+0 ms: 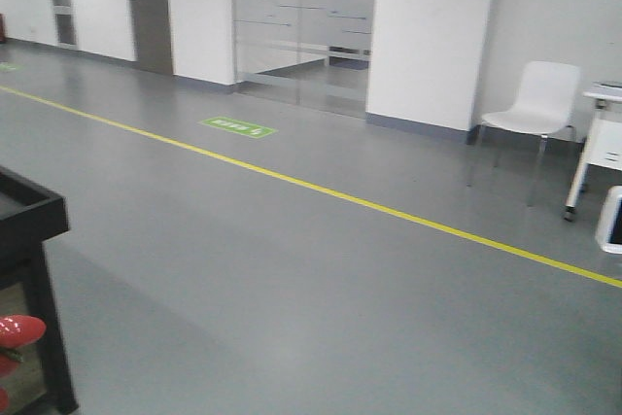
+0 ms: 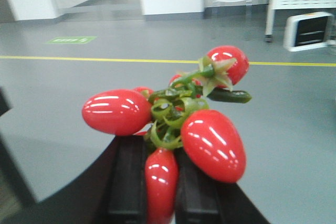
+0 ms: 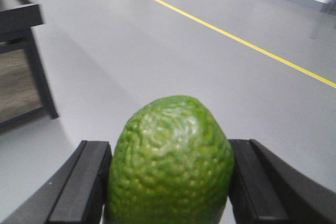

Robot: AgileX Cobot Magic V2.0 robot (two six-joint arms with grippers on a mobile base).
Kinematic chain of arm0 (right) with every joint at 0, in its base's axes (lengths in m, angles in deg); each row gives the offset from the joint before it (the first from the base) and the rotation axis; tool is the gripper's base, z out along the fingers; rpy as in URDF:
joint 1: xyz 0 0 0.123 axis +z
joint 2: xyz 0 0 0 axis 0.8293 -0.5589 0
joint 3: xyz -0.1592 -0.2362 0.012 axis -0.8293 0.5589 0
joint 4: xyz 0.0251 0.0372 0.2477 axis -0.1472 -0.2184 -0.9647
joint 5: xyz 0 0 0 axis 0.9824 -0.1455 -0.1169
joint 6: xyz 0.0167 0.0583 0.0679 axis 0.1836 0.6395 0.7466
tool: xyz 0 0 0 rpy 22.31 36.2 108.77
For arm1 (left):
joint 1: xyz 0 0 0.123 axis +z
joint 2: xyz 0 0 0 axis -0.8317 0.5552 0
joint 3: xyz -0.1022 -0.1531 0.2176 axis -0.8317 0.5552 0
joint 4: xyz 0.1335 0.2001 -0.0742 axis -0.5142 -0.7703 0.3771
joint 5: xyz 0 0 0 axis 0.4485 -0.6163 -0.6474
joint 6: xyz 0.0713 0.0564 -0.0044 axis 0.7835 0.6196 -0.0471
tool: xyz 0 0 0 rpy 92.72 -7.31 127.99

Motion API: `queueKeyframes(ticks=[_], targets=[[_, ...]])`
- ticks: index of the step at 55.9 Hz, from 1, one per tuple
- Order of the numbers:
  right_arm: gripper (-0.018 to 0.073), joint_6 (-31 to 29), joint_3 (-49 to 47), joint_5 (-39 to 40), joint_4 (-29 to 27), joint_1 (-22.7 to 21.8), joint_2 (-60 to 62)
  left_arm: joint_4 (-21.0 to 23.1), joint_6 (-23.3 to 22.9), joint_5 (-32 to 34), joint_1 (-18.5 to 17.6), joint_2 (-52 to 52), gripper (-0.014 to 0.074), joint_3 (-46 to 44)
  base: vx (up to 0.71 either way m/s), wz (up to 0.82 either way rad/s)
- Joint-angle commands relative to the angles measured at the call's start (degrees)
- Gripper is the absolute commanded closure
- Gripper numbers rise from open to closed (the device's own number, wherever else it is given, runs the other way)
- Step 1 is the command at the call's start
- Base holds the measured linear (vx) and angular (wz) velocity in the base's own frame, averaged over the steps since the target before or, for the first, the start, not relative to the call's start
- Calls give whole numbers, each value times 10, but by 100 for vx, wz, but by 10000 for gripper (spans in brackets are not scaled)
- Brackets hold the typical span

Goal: Pick snacks and fruit into basket
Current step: 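Drive away from the shelf back toward the basket robot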

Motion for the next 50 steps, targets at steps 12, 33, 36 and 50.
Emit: queueKeyframes(ticks=[12, 33, 36, 50], targets=[[568, -3, -16, 48, 17, -2, -1, 10, -4, 38, 0, 1, 605, -16, -14, -87], [568, -3, -16, 48, 17, -2, -1, 10, -4, 38, 0, 1, 605, -16, -11, -89], [568, -3, -16, 48, 17, -2, -1, 10, -4, 38, 0, 1, 605, -16, -8, -89], [568, -3, -16, 48, 17, -2, -1, 10, -4, 38, 0, 1, 605, -16, -5, -85]])
